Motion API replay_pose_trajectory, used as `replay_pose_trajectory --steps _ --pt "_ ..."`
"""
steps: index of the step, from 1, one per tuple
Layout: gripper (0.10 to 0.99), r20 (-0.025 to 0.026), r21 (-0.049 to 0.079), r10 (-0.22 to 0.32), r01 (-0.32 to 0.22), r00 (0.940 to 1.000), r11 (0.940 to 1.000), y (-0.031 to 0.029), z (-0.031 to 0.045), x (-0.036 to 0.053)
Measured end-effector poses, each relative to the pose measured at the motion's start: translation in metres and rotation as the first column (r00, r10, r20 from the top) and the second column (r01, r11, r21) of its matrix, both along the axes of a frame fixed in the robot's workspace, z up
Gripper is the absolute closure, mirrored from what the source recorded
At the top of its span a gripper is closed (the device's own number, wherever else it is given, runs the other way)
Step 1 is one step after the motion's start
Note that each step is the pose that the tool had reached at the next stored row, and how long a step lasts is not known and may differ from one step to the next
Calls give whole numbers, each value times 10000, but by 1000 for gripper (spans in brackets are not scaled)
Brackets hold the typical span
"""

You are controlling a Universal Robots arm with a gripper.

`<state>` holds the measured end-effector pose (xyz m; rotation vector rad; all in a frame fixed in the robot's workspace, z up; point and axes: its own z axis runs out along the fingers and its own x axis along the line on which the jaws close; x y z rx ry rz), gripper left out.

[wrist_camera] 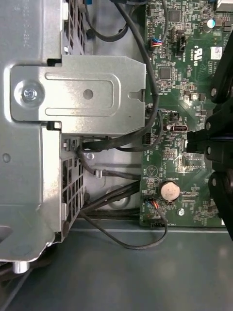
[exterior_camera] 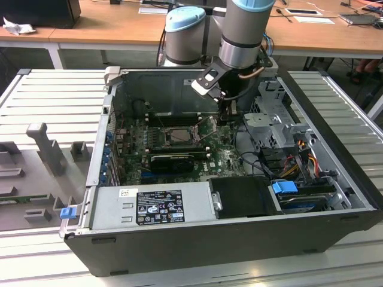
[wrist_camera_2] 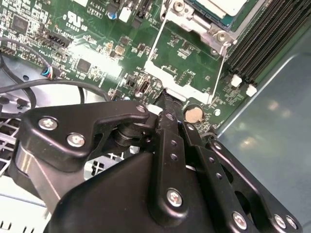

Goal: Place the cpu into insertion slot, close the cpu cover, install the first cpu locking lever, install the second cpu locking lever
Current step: 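Close the cpu cover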

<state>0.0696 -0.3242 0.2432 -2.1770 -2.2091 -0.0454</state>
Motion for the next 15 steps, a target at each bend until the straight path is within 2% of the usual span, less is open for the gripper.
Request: replay_pose_trajectory --steps 1,3,4,5,7,15 --pt "980 -88 -1 -1 1 10000 10000 0 7 0" --pt "980 -225 0 -2 2 9997 10000 0 15 -1" --pt "980 -332 0 -2 2 9994 10000 0 24 -2" --pt "980 -364 1 -2 2 9993 10000 0 26 -3" --pt "980 -393 1 -6 6 9992 10000 0 27 -8" --pt "980 -394 0 -4 4 9992 10000 0 28 -95"
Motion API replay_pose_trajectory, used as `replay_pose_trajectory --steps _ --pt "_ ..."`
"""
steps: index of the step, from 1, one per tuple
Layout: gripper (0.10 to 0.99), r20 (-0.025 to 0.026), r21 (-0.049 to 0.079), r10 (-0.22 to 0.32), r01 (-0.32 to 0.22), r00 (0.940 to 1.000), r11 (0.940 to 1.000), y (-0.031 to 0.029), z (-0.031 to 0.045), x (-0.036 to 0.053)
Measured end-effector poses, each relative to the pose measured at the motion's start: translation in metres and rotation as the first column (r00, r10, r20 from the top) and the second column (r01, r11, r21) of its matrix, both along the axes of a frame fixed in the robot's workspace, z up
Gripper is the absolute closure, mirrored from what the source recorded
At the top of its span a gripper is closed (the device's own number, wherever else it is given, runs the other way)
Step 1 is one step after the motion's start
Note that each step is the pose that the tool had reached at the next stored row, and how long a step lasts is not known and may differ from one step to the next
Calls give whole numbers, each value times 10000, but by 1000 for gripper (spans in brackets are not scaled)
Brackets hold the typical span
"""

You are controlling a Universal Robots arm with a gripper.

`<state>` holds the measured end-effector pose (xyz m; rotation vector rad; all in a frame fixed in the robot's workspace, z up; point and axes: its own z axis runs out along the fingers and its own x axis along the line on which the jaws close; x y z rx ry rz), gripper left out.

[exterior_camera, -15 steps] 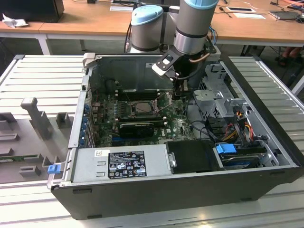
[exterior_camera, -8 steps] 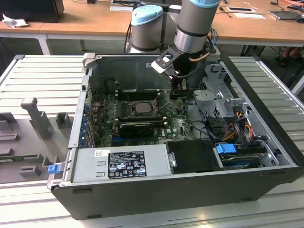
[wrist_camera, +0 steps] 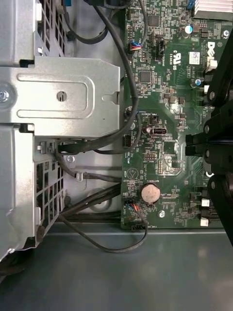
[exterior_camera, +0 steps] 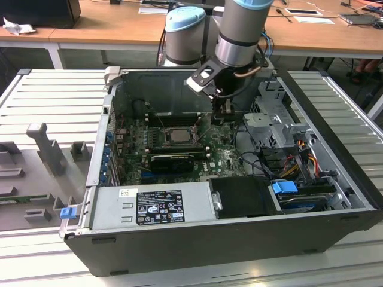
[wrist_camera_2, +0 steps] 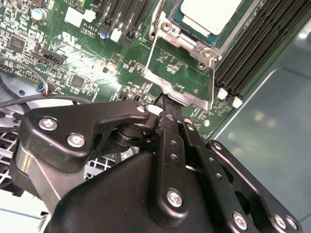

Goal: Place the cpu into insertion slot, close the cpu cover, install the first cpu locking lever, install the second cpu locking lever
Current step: 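Close the cpu cover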

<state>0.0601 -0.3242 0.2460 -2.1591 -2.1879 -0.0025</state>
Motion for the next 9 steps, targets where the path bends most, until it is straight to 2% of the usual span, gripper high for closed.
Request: replay_pose_trajectory --steps 3,7,9 --pt "980 4 1 -2 2 10000 10000 0 -2 -20" --pt "980 97 0 -2 2 10000 10000 1 -4 -48" --pt "980 135 0 0 0 9999 10000 0 -6 -98"
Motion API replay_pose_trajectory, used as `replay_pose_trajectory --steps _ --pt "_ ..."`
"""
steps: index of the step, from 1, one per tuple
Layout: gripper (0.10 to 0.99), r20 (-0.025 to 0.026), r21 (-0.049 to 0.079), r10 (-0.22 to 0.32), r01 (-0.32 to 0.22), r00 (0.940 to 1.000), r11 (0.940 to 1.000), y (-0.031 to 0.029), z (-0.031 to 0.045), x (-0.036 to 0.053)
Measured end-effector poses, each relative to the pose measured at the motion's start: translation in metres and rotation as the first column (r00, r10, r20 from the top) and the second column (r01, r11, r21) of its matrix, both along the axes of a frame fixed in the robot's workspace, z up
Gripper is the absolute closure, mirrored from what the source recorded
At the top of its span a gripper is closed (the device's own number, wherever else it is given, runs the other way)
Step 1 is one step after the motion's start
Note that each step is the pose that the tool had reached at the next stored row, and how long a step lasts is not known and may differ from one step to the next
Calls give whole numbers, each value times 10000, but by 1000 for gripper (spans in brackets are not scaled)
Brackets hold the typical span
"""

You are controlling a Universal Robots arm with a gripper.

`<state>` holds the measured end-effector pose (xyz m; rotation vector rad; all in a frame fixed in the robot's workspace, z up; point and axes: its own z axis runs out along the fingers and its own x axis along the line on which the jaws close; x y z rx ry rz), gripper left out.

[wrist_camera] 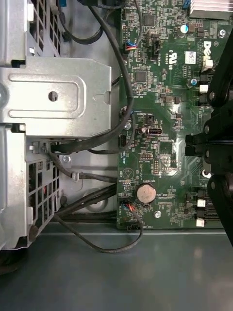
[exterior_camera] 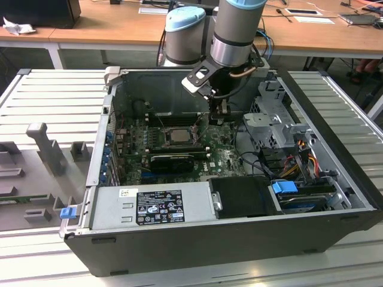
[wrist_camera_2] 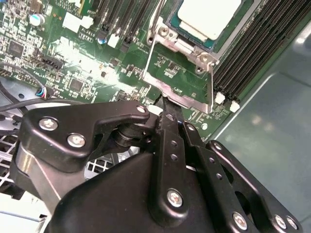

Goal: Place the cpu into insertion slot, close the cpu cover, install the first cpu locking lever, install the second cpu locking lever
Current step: 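Close the cpu cover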

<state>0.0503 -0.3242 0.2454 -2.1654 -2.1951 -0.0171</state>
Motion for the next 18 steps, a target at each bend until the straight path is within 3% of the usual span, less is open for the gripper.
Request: replay_pose_trajectory --steps 10,13,18 --pt "980 132 2 -4 4 9999 10000 0 -9 -343" --pt "980 139 0 -2 2 9999 10000 0 -30 -380" --pt "980 142 1 -1 1 9999 10000 0 -127 -416"
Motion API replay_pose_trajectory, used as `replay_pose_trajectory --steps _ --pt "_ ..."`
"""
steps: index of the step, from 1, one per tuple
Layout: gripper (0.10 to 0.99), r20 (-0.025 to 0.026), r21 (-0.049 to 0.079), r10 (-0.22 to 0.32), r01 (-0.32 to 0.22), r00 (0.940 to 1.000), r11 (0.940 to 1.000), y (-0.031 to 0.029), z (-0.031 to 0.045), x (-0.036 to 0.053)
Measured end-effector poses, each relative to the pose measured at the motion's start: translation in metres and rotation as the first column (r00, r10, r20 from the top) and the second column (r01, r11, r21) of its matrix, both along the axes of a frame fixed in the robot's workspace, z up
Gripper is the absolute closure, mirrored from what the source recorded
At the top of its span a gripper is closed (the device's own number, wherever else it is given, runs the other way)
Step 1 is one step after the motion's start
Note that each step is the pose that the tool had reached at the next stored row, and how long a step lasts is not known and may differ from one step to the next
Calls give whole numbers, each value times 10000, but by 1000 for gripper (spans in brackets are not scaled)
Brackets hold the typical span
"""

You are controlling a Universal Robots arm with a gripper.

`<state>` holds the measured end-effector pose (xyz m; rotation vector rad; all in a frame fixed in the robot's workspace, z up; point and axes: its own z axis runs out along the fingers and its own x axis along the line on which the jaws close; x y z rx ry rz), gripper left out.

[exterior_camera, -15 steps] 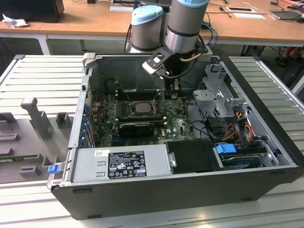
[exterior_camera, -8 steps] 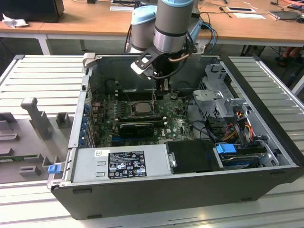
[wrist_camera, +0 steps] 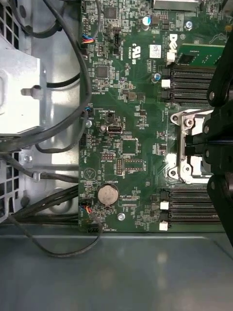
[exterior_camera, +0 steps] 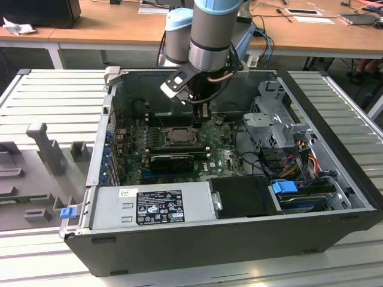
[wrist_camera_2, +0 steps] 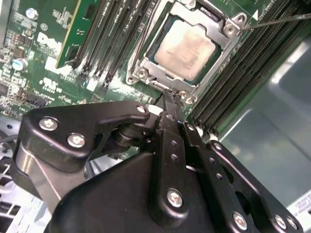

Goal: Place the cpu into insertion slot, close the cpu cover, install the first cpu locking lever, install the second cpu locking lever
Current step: 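Close the cpu cover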

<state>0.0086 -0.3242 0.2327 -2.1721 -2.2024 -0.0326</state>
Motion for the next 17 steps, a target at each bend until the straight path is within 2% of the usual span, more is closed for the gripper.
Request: replay_pose_trajectory --steps 3,5,6,9,11,15,17 --pt "980 0 0 2 -2 10000 10000 0 -35 -40" --pt "980 0 -2 32 -32 10000 10000 0 -45 -110" --pt "980 0 4 172 -172 9999 9999 0 -55 -142" --pt "980 0 6 579 -579 9983 9983 0 -66 -147" --pt "980 0 1 1052 -1052 9944 9944 0 -71 -149" --pt "980 1 3 1119 -1119 9937 9937 0 -74 -246" --pt "980 2 3 1119 -1119 9937 9937 1 -74 -267"
